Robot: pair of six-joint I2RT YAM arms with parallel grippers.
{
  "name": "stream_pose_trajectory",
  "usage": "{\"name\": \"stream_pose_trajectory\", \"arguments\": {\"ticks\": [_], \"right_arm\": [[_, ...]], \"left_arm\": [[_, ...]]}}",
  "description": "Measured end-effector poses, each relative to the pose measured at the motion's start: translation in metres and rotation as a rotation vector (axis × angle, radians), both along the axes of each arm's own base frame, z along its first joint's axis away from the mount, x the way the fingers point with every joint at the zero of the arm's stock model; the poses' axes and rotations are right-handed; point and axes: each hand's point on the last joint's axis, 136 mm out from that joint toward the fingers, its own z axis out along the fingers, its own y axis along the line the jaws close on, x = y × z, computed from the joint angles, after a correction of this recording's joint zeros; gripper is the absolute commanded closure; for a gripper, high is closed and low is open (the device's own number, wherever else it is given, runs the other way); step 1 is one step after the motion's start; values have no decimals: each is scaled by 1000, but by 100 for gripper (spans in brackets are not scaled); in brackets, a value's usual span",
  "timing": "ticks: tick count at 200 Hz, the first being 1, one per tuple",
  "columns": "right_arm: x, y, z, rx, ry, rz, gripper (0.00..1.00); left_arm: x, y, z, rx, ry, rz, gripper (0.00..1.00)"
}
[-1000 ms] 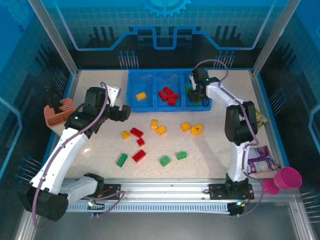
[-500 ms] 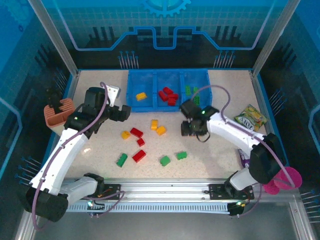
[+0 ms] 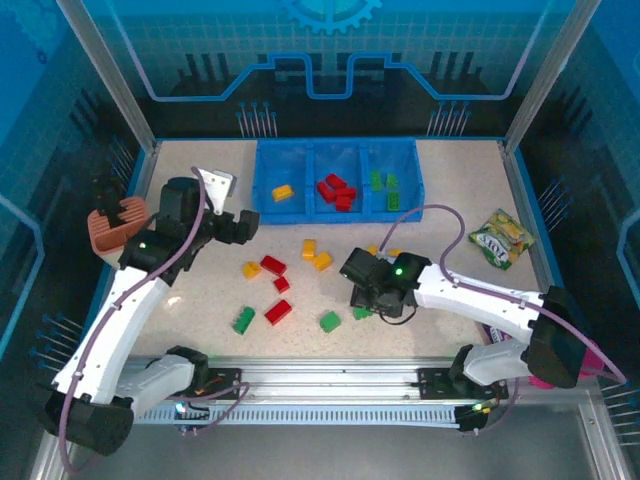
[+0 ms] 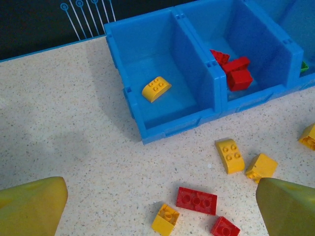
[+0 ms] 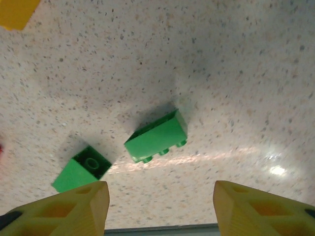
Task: Sort the legos into containers by color
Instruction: Pick up the lego from the bottom-center of the table.
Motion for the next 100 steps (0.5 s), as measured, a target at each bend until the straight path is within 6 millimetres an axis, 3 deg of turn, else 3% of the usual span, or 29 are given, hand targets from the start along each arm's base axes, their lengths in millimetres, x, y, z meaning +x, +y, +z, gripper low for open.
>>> {"name": "stream_pose_trajectory", "arguments": {"ticks": [53, 100], "right_arm": [[-6, 3, 11, 126, -24, -329, 43], [-8, 8, -10, 182, 27, -495, 41]], "left_arm": [[-3, -1, 5, -21, -13, -2, 1], [-9, 0, 16, -39, -45, 3, 1]]}}
